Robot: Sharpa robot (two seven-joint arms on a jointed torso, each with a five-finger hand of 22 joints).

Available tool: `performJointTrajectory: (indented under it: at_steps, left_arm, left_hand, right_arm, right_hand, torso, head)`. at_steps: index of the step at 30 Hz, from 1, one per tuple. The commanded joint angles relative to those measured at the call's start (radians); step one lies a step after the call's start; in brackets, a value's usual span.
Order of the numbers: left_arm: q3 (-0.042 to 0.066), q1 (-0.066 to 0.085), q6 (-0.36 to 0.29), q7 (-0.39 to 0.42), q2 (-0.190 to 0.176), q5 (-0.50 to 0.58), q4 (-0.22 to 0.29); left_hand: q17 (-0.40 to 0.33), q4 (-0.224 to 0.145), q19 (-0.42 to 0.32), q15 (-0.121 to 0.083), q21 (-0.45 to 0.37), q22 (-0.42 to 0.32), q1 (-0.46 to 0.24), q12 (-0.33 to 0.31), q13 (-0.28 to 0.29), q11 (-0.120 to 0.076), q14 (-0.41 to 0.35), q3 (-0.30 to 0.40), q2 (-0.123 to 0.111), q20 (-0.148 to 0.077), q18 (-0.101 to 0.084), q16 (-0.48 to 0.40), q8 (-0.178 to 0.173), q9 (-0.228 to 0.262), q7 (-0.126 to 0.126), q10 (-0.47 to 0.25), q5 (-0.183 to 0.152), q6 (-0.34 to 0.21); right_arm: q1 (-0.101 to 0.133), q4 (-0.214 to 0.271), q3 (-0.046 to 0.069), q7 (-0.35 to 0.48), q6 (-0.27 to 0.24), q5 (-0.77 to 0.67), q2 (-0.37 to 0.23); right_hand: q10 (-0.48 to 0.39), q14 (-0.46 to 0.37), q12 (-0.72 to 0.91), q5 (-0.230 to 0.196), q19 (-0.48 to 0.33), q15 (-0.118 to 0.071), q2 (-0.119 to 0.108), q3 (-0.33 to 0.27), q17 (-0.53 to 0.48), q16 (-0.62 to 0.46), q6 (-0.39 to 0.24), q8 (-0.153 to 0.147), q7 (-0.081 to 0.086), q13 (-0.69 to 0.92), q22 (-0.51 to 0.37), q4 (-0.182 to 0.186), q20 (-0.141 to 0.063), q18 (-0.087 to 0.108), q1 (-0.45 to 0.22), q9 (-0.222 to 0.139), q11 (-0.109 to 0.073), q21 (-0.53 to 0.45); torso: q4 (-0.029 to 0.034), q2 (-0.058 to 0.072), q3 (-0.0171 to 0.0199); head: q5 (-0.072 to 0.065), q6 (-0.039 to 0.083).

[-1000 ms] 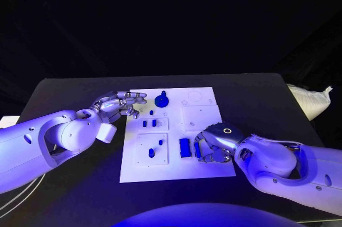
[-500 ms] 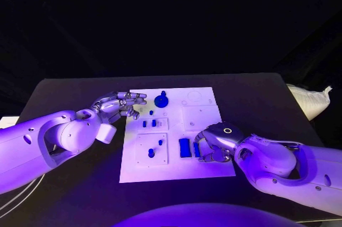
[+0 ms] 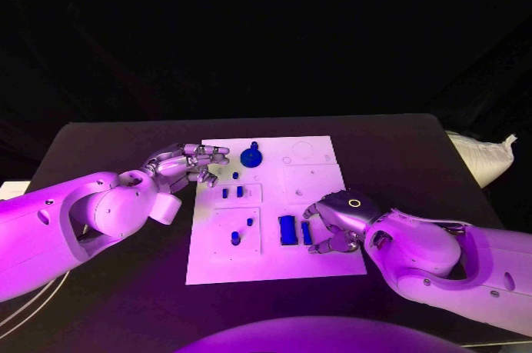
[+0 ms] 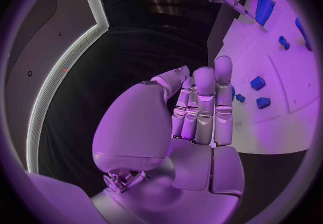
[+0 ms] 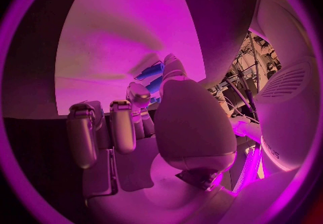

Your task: Assemble the parts on the task board

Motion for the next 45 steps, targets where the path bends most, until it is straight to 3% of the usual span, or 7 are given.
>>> performJointTrajectory:
  at_steps: [1, 18, 29, 40, 45]
  left_arm:
    - [0.0, 0.0, 0.022, 0.0, 0.002, -0.007, 0.001]
    - [0.0, -0.001, 0.019, -0.003, 0.001, -0.012, 0.0]
    - [0.0, -0.001, 0.018, -0.007, 0.002, -0.018, 0.0]
    - [0.0, -0.001, 0.017, -0.009, 0.002, -0.02, 0.0]
    - [0.0, -0.001, 0.016, -0.01, 0.002, -0.021, 0.0]
  left_hand:
    - [-0.002, 0.002, -0.006, -0.001, -0.003, -0.002, -0.004, 0.006, -0.001, -0.001, -0.009, -0.007, 0.007, 0.001, 0.014, -0.003, 0.0, -0.001, 0.001, -0.009, 0.0, -0.008]
    - [-0.003, 0.001, -0.006, -0.001, -0.003, -0.001, -0.003, 0.006, -0.001, -0.001, -0.009, -0.007, 0.007, 0.001, 0.014, -0.003, 0.0, -0.001, 0.001, -0.01, 0.0, -0.008]
    - [-0.003, 0.001, -0.006, -0.001, -0.003, -0.001, -0.003, 0.006, -0.001, -0.001, -0.009, -0.007, 0.007, 0.001, 0.014, -0.003, 0.0, -0.001, 0.001, -0.01, 0.0, -0.008]
    - [-0.003, 0.0, -0.006, -0.001, -0.004, -0.002, -0.001, 0.007, -0.001, -0.001, -0.009, -0.006, 0.007, 0.001, 0.014, -0.003, 0.0, -0.001, 0.001, -0.01, 0.0, -0.009]
    - [-0.003, -0.001, -0.007, -0.001, -0.005, -0.003, -0.001, 0.008, -0.002, -0.001, -0.009, -0.006, 0.007, 0.001, 0.014, -0.003, 0.0, -0.001, 0.001, -0.01, 0.0, -0.009]
  right_arm:
    - [-0.001, -0.001, 0.0, -0.028, -0.019, -0.021, 0.002]
    - [0.003, -0.017, 0.001, -0.035, -0.013, 0.004, 0.004]
    - [0.008, -0.03, 0.001, -0.042, -0.001, 0.01, 0.016]
    - [0.01, -0.027, 0.001, -0.029, 0.008, 0.024, 0.014]
    - [0.01, -0.018, 0.001, -0.012, -0.016, 0.034, 0.005]
  right_hand:
    - [-0.001, 0.073, 0.007, -0.002, 0.089, 0.01, 0.003, -0.005, 0.128, -0.004, -0.008, 0.005, -0.001, 0.002, 0.242, 0.0, 0.009, 0.001, -0.014, -0.002, 0.001, -0.002]
    - [0.002, 0.073, 0.019, -0.03, 0.089, 0.009, 0.003, -0.014, 0.128, -0.004, -0.001, 0.023, -0.004, 0.003, 0.242, 0.0, 0.009, 0.001, -0.042, -0.005, -0.001, -0.002]
    - [0.002, 0.073, 0.031, -0.112, 0.089, 0.007, 0.004, -0.006, 0.128, -0.005, 0.002, 0.044, -0.006, 0.003, 0.242, -0.001, 0.007, 0.001, -0.029, -0.012, -0.003, -0.002]
    - [0.002, 0.073, 0.036, -0.133, 0.088, 0.007, -0.005, -0.017, 0.127, -0.006, 0.003, 0.051, -0.007, 0.003, 0.241, -0.001, 0.007, 0.001, -0.025, -0.015, -0.003, -0.003]
    - [0.0, 0.073, 0.041, -0.213, 0.088, 0.007, -0.021, -0.041, 0.127, -0.006, -0.001, 0.06, -0.007, 0.001, 0.241, 0.0, 0.007, 0.002, -0.032, -0.021, -0.003, -0.004]
  torso:
    - [0.0006, 0.0, 0.0]
    - [-0.0007, 0.0, 0.0]
    - [0.0001, 0.0, -0.0008]
    - [-0.0014, 0.0, -0.0003]
    - [-0.001, 0.0, 0.0005]
  head:
    - [-0.001, 0.0]
    - [0.0, -0.001]
    - [0.0, -0.001]
    - [0.0, 0.0]
    - [0.0, -0.002]
